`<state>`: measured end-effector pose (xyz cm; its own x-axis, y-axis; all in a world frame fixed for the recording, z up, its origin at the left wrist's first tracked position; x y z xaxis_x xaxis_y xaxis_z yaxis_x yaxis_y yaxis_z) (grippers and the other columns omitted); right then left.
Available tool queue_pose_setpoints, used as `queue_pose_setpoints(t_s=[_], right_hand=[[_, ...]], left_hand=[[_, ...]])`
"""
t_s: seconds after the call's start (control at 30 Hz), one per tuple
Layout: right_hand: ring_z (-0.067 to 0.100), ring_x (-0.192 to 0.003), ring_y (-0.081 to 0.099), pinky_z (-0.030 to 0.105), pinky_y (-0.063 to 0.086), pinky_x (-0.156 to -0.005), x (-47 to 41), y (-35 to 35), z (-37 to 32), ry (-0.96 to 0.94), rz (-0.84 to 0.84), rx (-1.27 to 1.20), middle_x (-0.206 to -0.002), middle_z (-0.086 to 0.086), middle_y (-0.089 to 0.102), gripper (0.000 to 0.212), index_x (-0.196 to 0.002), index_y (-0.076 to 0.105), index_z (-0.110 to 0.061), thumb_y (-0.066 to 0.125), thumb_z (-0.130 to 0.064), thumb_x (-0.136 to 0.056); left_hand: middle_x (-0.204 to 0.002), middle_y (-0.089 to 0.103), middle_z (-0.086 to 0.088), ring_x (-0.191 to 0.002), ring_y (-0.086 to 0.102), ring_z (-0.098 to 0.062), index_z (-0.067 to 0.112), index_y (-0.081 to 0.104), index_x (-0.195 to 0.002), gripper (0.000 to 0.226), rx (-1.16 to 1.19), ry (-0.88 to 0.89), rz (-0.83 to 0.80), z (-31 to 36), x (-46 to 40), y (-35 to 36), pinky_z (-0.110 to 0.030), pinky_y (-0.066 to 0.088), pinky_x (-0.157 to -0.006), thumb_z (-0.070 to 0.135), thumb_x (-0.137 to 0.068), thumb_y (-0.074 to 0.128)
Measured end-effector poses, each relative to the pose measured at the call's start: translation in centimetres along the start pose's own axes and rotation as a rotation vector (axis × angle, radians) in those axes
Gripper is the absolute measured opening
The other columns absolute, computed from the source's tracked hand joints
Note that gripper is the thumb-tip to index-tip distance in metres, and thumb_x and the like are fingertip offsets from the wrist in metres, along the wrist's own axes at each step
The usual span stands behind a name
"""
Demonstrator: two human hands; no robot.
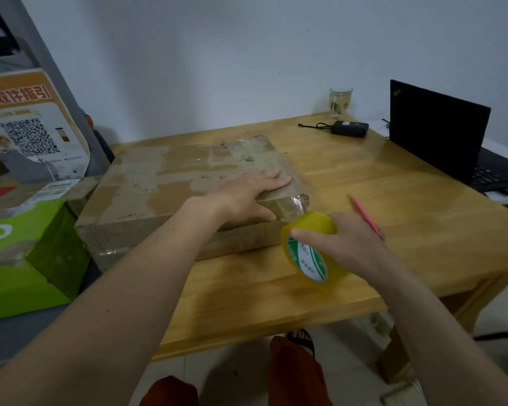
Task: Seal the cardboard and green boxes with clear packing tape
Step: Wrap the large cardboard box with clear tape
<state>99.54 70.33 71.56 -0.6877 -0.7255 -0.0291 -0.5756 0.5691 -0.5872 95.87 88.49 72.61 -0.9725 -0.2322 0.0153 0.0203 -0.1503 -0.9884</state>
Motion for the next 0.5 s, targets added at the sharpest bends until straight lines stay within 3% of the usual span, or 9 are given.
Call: queue_pose_setpoints(t_s=[0.07,0.17,0.23,0.3,0.37,0.43,0.5], right_hand=[[-0.001,-0.035,0.042,0.012,0.028,-0.037,-0.2,0.5,-0.3,0.006,0.001,0.034,-0.040,-0.012,0.046,0.048,-0.058,0.051,-0.015,0.070,-0.053,-0.079],[0.005,-0.050,0.053,0.017,0.037,-0.048,-0.1,0.8,-0.2,0.011,-0.034,-0.017,-0.063,0.001,0.063,0.058,-0.076,0.064,-0.001,0.064,-0.059,-0.080],[0.005,-0.070,0.063,0.020,0.045,-0.059,0.4,0.7,0.1,0.013,-0.055,-0.145,-0.086,0.003,0.070,0.058,-0.093,0.067,-0.007,0.058,-0.062,-0.081],[0.001,-0.090,0.060,0.021,0.046,-0.068,0.8,0.6,0.8,0.027,-0.044,-0.225,-0.101,-0.008,0.064,0.054,-0.108,0.061,-0.020,0.052,-0.066,-0.080],[0.003,-0.093,0.058,0.024,0.044,-0.071,0.5,0.0,1.6,0.022,0.040,-0.246,-0.100,-0.008,0.063,0.045,-0.109,0.062,-0.018,0.049,-0.057,-0.090],[0.018,-0.085,0.062,0.034,0.048,-0.071,-0.4,-1.4,2.3,-0.003,0.189,-0.219,-0.088,0.009,0.066,0.044,-0.097,0.067,-0.002,0.048,-0.043,-0.098],[0.031,-0.085,0.061,0.041,0.048,-0.075,-1.9,-3.0,3.7,-0.008,0.350,-0.088,-0.079,0.012,0.065,0.041,-0.083,0.065,0.002,0.052,-0.035,-0.098]], left_hand=[[-0.162,0.013,0.017,-0.150,0.011,-0.010,0.049,0.019,-0.150,0.082,0.001,0.015,0.025,0.0,0.0,-0.2,-0.047,0.014,-0.121,0.041,-0.086,0.070],[-0.160,0.021,0.016,-0.148,0.019,-0.013,0.046,0.023,-0.150,0.076,-0.094,-0.011,0.084,1.1,0.9,-0.4,-0.045,0.019,-0.120,0.037,-0.089,0.067],[-0.155,0.036,0.010,-0.143,0.031,-0.016,0.038,0.036,-0.148,0.065,-0.114,-0.036,0.288,2.6,2.5,-0.9,-0.041,0.024,-0.118,0.025,-0.092,0.066],[-0.133,0.059,0.002,-0.124,0.051,-0.016,0.024,0.060,-0.133,0.049,0.128,-0.046,0.687,4.3,6.1,-1.0,-0.031,0.039,-0.107,0.002,-0.089,0.062],[-0.108,0.064,0.004,-0.099,0.058,-0.007,0.017,0.067,-0.114,0.035,0.513,-0.185,0.951,4.6,9.6,0.7,-0.020,0.047,-0.088,-0.004,-0.087,0.059],[-0.100,0.062,0.008,-0.089,0.057,0.001,0.018,0.063,-0.107,0.014,0.963,-0.448,0.859,4.4,9.9,4.1,-0.015,0.049,-0.076,0.015,-0.093,0.061],[-0.100,0.065,0.006,-0.092,0.059,-0.002,0.015,0.065,-0.106,0.027,1.314,-0.617,0.634,4.6,8.3,6.8,-0.015,0.047,-0.072,0.039,-0.093,0.062]])
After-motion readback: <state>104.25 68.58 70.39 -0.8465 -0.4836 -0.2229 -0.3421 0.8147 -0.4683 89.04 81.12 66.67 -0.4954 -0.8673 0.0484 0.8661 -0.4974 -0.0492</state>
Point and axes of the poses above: each hand's wrist, its own x-axis away from the middle knuckle, its own y-axis out of the palm, z = x × y, the point moved 8 cm from there along -x, towards the middle knuckle
